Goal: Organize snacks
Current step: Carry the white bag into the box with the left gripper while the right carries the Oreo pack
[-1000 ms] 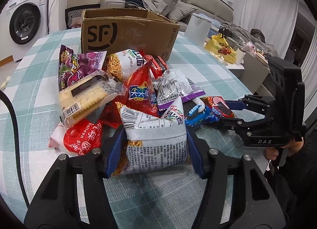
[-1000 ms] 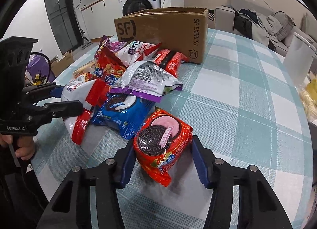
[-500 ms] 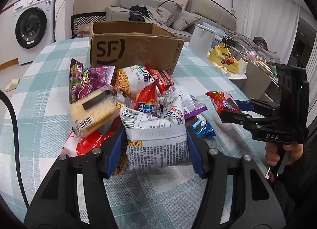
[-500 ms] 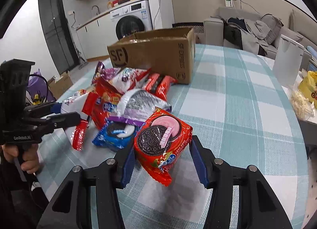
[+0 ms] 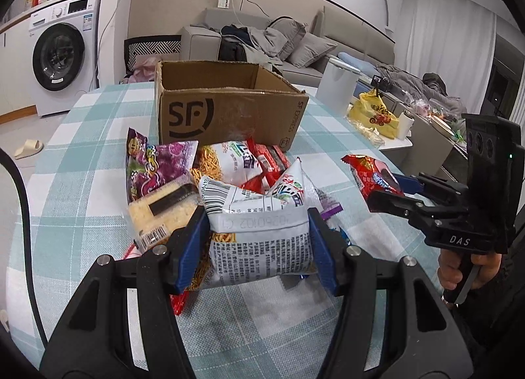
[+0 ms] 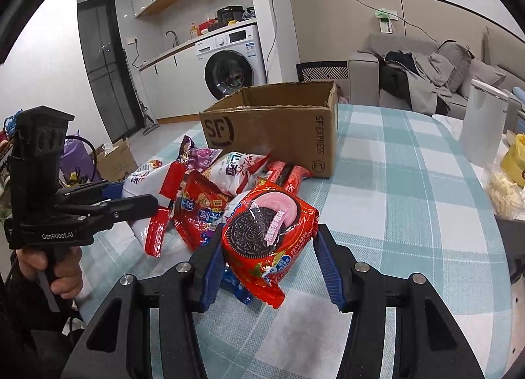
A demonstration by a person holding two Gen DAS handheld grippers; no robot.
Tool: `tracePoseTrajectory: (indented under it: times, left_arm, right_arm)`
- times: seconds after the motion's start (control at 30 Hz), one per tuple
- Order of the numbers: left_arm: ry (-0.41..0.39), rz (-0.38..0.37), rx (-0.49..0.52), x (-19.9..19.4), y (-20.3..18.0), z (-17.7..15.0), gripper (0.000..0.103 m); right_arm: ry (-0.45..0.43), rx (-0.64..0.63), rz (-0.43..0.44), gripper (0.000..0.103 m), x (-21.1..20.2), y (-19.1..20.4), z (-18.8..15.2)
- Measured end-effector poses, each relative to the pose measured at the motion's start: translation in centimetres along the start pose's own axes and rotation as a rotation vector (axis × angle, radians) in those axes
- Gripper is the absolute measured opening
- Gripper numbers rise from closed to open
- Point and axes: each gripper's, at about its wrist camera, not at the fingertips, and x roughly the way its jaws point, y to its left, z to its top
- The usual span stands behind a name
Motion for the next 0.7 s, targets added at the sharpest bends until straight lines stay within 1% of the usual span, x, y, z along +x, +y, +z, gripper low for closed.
tracePoseTrajectory:
  times: [0.3, 0.7]
  left_arm:
    - [-0.041, 0.013, -0.012, -0.6, 0.4, 1.8, 0.057]
    - [-0.084, 0.032, -0.042, -0.4, 1.2, 4.4, 0.057]
  right_arm:
    - [-0.02, -0.003, 0.007, 0.053, 0.1, 0.2, 1.2]
    - [-0.058, -0.009, 0.014, 0.053, -0.1, 0.1, 3.7]
